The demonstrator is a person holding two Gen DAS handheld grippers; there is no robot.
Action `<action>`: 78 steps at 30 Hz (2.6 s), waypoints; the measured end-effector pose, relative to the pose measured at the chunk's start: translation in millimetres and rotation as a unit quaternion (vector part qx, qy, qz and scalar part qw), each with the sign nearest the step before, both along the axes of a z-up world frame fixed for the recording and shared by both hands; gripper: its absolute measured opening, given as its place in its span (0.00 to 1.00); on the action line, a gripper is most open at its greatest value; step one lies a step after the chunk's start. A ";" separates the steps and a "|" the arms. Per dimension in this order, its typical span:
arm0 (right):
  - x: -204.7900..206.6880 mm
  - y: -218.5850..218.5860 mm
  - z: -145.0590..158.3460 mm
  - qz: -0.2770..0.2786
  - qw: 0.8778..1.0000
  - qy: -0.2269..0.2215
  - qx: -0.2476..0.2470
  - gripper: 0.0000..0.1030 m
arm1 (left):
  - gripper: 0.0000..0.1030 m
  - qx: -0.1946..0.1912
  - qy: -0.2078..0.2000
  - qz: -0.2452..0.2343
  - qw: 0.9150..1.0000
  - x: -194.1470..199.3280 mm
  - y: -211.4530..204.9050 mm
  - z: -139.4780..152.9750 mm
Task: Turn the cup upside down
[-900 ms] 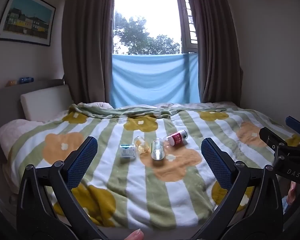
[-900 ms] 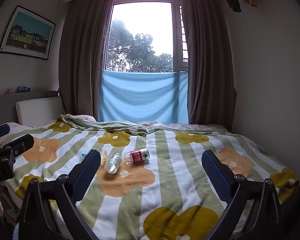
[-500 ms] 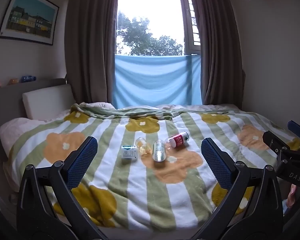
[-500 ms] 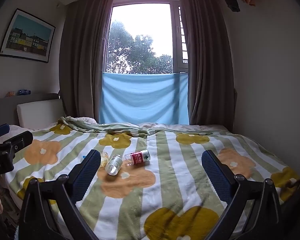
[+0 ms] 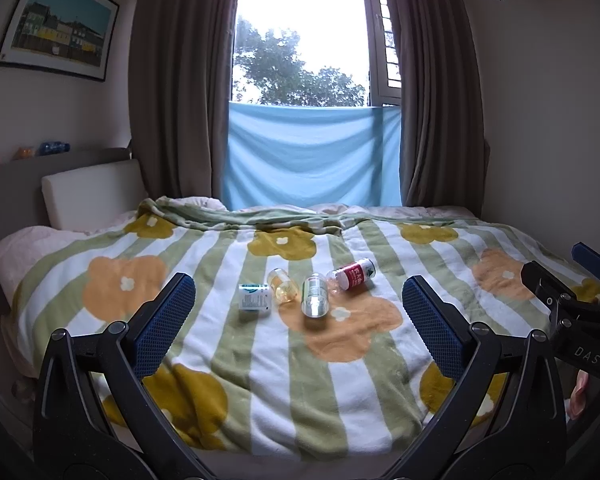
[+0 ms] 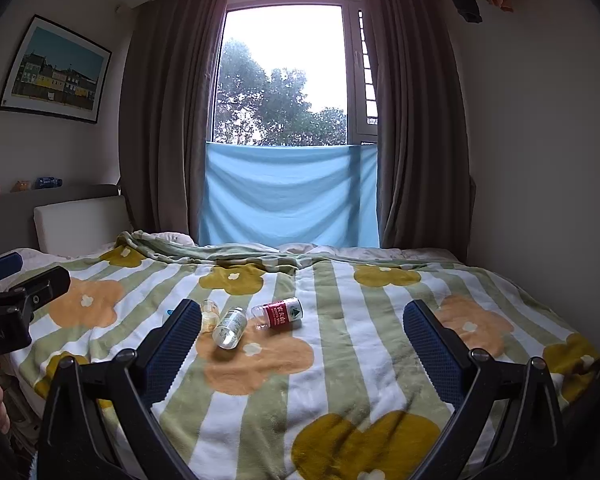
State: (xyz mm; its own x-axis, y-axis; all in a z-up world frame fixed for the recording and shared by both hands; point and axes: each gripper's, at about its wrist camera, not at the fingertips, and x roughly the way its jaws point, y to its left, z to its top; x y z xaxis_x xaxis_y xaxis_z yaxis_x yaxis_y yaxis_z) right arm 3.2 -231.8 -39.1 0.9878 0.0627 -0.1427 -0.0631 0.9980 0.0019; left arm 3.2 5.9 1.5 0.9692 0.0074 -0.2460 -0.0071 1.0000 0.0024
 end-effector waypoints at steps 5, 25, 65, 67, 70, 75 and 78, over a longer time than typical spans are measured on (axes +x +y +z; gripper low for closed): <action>0.1 0.9 0.4 0.000 1.000 0.001 -0.001 0.98 | 1.00 0.000 -0.001 0.000 1.000 0.0 -0.6 -0.4; -1.7 4.6 2.9 -0.001 1.000 -0.004 -0.003 0.98 | 1.00 -0.001 -0.003 0.000 1.000 0.2 -0.9 0.0; 2.9 10.8 5.2 0.000 1.000 0.003 -0.006 0.98 | 1.00 -0.005 -0.003 -0.002 1.000 3.0 -1.2 8.8; 7.9 10.9 5.8 0.001 1.000 0.007 -0.005 0.98 | 1.00 -0.005 0.001 0.000 1.000 8.0 -0.8 9.1; 23.7 7.9 5.5 0.009 1.000 0.020 -0.008 0.98 | 1.00 -0.006 0.008 0.005 1.000 17.5 4.6 4.0; 74.0 2.6 3.5 0.034 0.997 0.054 -0.037 0.98 | 1.00 -0.012 0.032 0.013 0.999 40.6 14.3 -6.3; 111.5 1.3 1.1 0.059 0.993 0.077 -0.063 0.98 | 1.00 -0.015 0.047 0.021 0.999 57.4 21.0 -16.1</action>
State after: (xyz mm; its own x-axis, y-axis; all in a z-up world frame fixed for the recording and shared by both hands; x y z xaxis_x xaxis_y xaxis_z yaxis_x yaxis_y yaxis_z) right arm 114.7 -230.5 -38.0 0.9403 0.1493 -0.3060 -0.1889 0.9765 -0.1040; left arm 60.6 26.9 -14.7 0.9410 0.0395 -0.3361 -0.0505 0.9984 -0.0239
